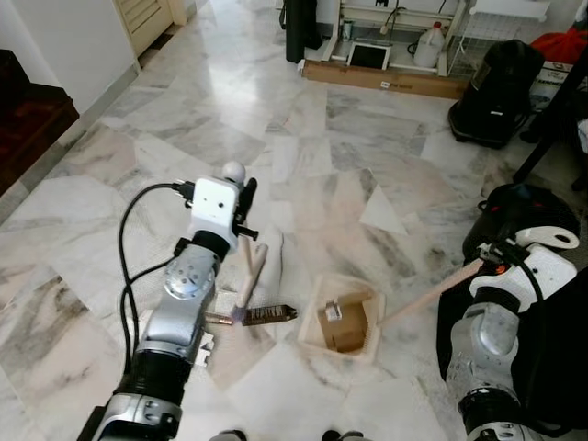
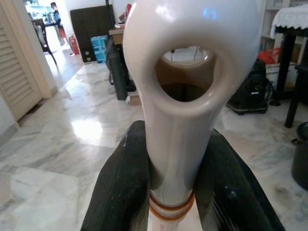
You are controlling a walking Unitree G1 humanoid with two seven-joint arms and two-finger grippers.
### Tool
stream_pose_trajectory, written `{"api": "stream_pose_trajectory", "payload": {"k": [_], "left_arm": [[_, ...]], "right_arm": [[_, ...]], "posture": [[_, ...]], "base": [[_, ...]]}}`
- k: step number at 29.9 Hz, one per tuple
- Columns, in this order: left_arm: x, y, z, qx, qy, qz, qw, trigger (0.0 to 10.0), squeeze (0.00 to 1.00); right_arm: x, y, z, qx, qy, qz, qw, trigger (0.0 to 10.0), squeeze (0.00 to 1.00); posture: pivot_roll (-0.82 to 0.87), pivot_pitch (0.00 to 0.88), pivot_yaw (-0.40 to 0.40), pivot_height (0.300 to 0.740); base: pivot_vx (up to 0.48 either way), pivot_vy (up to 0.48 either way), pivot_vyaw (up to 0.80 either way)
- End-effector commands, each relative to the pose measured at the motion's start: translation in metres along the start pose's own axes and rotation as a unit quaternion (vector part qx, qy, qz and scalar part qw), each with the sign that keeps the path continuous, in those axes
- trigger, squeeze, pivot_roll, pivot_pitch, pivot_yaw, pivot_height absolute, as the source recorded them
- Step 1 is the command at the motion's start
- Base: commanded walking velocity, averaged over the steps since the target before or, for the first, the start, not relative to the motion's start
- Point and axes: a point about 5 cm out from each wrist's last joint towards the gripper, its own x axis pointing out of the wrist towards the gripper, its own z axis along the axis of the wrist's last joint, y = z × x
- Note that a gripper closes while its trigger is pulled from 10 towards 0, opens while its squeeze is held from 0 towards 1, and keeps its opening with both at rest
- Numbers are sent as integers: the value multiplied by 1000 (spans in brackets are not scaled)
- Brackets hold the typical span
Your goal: Sweep floor
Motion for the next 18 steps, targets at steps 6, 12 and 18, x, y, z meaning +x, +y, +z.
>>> {"api": "stream_pose_trajectory", "payload": {"k": [6,12,18], "left_arm": [[13,-4,14,4,-45,8,999,10000,0],[20,-9,16,1,-55,6,998,10000,0],[21,-9,16,1,-57,5,998,10000,0]], "right_arm": [[4,12,19,11,-30,34,999,10000,0],[6,14,27,6,-33,44,998,10000,0],[5,15,28,8,-33,43,998,10000,0]], "posture": [[43,59,-37,740],[44,46,-34,740],[45,48,-31,740]], "base": [[0,0,0],[0,0,0],[0,0,0]]}}
